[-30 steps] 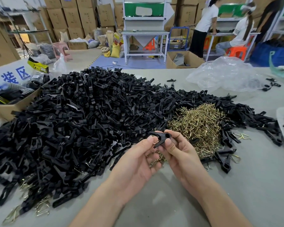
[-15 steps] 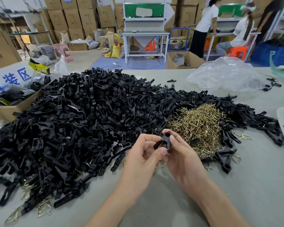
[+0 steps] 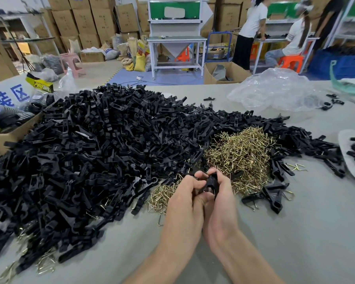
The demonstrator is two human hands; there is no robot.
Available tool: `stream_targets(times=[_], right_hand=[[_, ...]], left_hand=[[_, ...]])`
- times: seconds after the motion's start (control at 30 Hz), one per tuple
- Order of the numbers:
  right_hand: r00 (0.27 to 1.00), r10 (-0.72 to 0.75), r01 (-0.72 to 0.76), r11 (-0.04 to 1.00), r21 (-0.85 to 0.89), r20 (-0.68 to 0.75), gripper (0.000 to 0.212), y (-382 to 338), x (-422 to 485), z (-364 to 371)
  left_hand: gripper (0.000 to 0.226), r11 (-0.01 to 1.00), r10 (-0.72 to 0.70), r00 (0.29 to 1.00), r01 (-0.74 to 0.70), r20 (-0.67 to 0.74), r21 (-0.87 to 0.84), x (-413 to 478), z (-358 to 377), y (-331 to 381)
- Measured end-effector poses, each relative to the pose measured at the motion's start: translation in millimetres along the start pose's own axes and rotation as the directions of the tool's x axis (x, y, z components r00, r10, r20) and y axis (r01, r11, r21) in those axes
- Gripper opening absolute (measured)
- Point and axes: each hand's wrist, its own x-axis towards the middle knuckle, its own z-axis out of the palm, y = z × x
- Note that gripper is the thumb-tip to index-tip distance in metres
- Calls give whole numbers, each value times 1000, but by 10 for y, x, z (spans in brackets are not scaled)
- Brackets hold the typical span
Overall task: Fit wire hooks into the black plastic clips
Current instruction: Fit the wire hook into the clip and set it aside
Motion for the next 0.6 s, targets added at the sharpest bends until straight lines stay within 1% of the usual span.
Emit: stream_targets(times=[0.2, 0.3, 0.37, 0.43, 0.53, 0.6], right_hand=[[998, -54, 53, 994, -101, -15, 24, 54, 12, 7], [996, -82, 84, 987, -137, 19, 30, 79, 5, 11], [991, -117, 125, 978, -168, 58, 34, 108, 8, 14], [989, -128, 137, 981, -137, 74, 32, 115, 19, 24], [996, -39, 39, 999, -3, 81, 26, 53, 45, -5], [994, 25, -26, 1000, 2, 103, 25, -1, 54, -45]], left_hand=[[31, 1000, -16, 1000, 16, -19, -25, 1, 11, -65], [31, 999, -35, 998, 33, -48, -33, 3, 3, -112], [34, 994, -72, 994, 65, -82, -92, 21, -6, -130], [34, 990, -87, 992, 76, -91, -118, 43, -17, -133], [29, 990, -88, 995, 82, -42, -118, 81, -45, -121], [26, 980, -88, 996, 85, -10, -180, 104, -73, -119]])
